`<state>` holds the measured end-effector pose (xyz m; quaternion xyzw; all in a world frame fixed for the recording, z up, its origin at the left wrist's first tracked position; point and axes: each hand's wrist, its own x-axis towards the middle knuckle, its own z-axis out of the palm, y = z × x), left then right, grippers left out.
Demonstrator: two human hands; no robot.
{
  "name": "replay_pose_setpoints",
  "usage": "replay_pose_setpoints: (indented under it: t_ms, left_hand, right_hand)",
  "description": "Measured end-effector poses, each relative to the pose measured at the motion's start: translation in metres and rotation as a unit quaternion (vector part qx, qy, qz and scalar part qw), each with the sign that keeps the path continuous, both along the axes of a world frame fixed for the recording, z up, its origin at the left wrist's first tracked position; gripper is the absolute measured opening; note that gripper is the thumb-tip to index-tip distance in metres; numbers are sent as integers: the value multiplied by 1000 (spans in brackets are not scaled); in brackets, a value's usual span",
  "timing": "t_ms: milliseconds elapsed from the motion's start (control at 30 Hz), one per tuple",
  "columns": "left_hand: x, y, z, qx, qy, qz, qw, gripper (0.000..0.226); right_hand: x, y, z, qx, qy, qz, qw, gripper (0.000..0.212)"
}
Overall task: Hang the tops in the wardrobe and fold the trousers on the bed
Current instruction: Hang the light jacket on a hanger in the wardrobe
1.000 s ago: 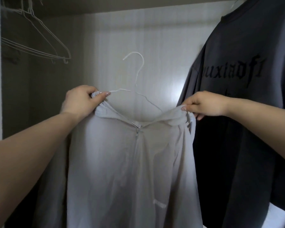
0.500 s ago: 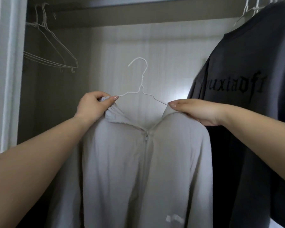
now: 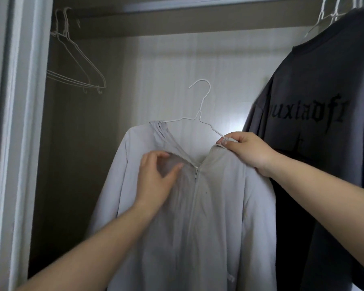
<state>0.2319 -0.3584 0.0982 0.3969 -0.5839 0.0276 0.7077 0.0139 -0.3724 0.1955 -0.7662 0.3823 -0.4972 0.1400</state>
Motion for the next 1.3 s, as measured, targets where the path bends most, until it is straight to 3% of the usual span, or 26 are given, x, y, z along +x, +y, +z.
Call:
replay_pose_setpoints:
  t_ms: [100, 267, 367, 500, 733, 967, 1067, 1300]
  left_hand:
    - [-16, -12, -18, 78, 29, -50, 995, 35]
    - [-26, -29, -19, 110, 42, -45, 992, 28]
    - [-33, -34, -12, 85, 9, -28, 996, 14]
    - [-53, -40, 11, 54, 7, -29, 998, 31]
    - [-80, -59, 74, 19, 26, -32, 999, 16]
    - [-113, -65, 134, -3, 70, -168, 983, 22]
    - [-126, -68, 150, 17, 89, -236, 967, 22]
    - [-174, -73, 195, 14, 93, -346, 933, 19]
  right_hand:
    - [9, 1, -3, 27, -40, 19, 999, 16]
    - [17, 2, -6, 85, -89, 41, 992, 13]
    - [19, 2, -2, 113, -135, 45, 983, 12]
    - [20, 4, 11, 103, -158, 36, 981, 11]
    - [3, 12, 74, 10, -148, -13, 989, 15]
    - [-54, 29, 148, -17, -192, -44, 980, 13]
    - [-73, 33, 164, -26, -159, -68, 985, 25]
    - [-105, 34, 209, -87, -99, -163, 978, 25]
